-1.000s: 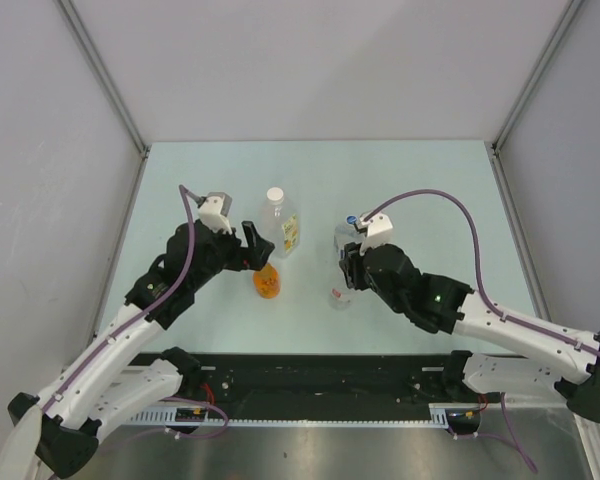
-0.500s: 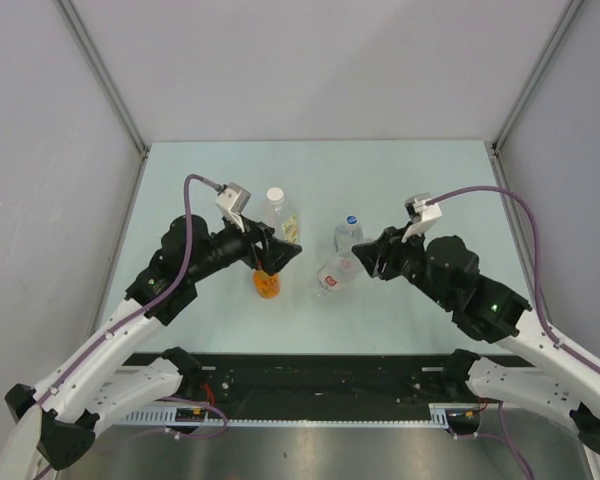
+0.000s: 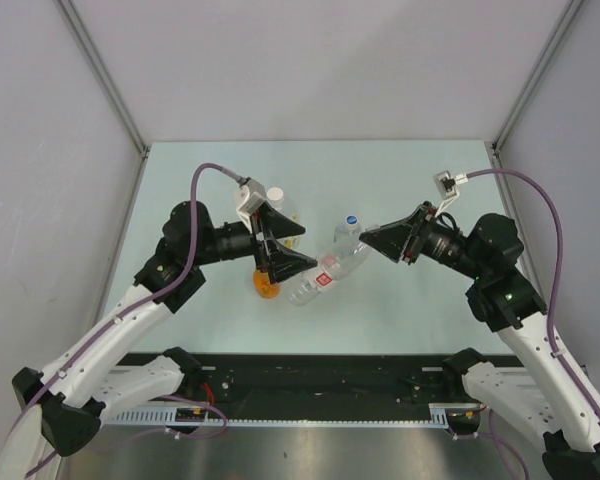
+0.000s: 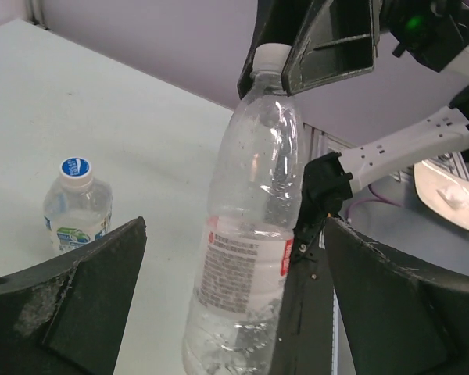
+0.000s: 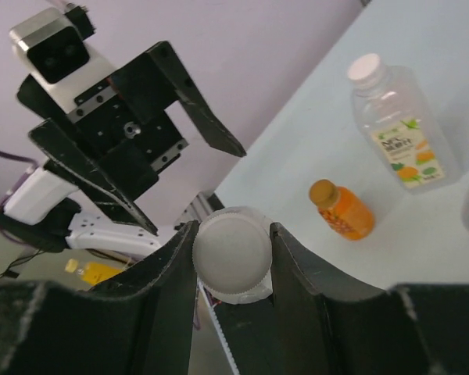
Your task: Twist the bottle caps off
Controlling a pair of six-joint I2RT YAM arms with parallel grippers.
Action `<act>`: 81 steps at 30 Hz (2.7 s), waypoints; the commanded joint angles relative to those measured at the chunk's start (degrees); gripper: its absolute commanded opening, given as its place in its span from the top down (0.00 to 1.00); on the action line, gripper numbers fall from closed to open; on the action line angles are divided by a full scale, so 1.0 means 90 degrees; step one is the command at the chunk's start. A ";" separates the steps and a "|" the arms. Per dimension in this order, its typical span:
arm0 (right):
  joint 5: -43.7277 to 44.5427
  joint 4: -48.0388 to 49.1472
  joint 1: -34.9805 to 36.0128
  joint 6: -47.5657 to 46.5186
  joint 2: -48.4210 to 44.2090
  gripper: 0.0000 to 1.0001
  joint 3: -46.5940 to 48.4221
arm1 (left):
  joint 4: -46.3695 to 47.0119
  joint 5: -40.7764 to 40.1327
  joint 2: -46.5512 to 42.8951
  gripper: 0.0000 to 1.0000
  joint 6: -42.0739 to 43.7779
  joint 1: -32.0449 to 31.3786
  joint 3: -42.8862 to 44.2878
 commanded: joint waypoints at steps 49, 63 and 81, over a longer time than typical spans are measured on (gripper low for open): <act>-0.1258 0.1615 0.0126 0.0454 0.0534 1.00 0.0718 | -0.0182 0.0964 0.1070 0.12 0.0728 -0.0843 0.0780; -0.1053 0.1186 0.0107 0.0113 0.0398 0.07 0.1039 | -0.0319 0.0595 0.0915 0.66 0.0962 -0.0911 0.0731; 0.3224 -0.1168 0.0672 -0.0308 0.0270 0.11 0.1958 | -0.0095 -0.5467 0.0523 1.00 0.1949 -0.2385 0.0448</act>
